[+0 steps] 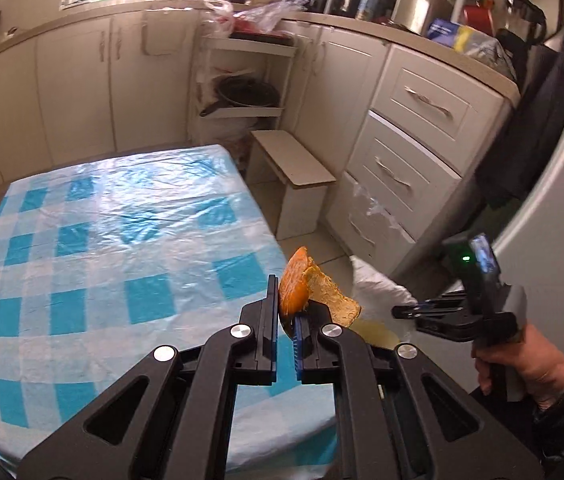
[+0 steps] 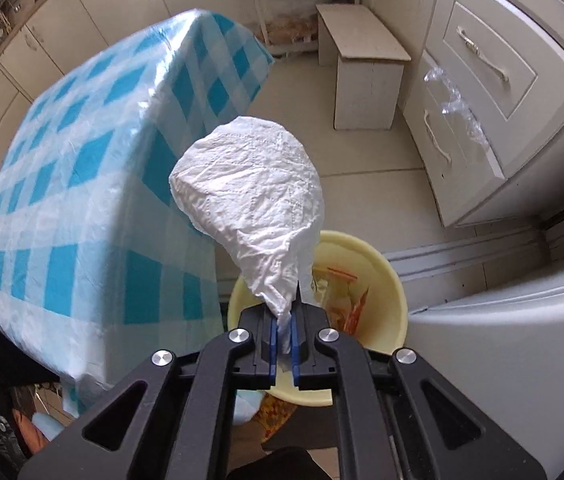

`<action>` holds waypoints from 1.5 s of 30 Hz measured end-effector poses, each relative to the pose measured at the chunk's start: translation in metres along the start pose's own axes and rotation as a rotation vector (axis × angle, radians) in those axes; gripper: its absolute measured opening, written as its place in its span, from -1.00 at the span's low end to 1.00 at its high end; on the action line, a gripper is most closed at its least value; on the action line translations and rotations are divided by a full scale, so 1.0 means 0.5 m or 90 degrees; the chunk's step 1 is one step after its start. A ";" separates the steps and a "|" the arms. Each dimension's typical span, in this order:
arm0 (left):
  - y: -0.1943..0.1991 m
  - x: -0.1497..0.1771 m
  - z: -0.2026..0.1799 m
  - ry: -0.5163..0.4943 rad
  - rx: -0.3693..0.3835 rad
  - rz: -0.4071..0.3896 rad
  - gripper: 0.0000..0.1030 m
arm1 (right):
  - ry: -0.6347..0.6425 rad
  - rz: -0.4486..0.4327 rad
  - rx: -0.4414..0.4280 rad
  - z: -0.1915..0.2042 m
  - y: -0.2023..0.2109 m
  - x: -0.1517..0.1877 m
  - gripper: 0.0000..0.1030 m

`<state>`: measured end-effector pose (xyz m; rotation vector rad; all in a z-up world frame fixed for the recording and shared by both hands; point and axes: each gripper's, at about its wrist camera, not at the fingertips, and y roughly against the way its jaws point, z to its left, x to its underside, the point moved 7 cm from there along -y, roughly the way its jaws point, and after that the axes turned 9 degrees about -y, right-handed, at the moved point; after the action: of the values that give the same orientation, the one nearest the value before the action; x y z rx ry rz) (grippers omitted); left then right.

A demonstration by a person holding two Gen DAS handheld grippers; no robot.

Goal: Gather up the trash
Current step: 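Carry the peel and tissue to the bin and open both tools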

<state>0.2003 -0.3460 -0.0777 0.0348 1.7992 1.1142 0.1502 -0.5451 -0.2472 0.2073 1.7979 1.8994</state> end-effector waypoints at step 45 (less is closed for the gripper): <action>-0.339 0.149 -0.334 -0.173 -0.005 0.214 -0.09 | -0.257 -0.274 -0.115 -0.154 0.202 -0.103 0.63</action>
<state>0.1109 -0.5201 -0.2323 0.4778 1.5780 1.2829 0.1338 -0.6362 -0.1461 0.1163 1.2754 1.5673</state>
